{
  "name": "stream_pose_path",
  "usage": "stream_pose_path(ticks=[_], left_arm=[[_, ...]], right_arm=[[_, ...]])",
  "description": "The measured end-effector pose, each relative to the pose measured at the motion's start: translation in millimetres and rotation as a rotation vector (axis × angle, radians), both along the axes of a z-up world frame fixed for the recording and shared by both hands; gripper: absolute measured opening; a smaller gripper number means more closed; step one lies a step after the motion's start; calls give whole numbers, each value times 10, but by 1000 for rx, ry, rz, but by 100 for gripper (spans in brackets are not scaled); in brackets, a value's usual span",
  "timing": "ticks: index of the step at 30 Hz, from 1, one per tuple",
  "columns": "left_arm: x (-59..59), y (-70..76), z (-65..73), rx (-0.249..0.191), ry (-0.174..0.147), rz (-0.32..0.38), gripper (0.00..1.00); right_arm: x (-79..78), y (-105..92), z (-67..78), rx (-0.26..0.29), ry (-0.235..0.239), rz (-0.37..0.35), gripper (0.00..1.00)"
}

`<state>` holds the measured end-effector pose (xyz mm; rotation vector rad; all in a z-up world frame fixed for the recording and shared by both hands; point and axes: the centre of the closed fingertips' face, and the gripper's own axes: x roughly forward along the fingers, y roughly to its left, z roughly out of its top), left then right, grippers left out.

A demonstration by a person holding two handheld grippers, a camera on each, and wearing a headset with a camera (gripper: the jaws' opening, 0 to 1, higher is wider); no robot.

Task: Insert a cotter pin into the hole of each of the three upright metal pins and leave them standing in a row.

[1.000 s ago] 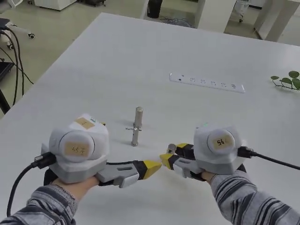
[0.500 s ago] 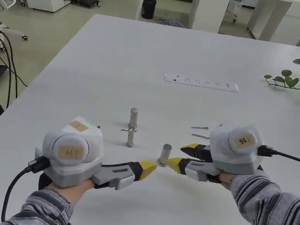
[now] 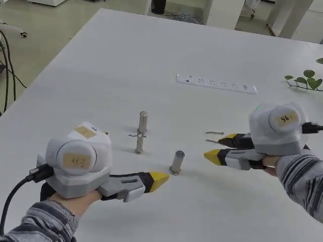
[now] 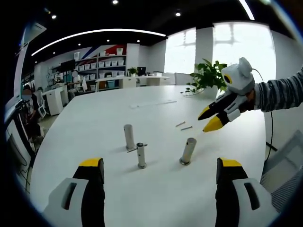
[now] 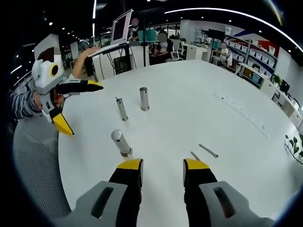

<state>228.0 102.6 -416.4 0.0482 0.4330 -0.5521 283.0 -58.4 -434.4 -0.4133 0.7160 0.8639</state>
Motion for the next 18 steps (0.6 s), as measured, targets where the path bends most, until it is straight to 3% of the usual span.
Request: stream_pose_path(ticks=[6,18], left_arm=[[-1,-28,10,-12,0,-7,97],[-2,-57,-42,-8,14,-19,95]], right_arm=[[168,-136,-62,-103,0,42,29],[443,-286,-294,-210,41,85,21]])
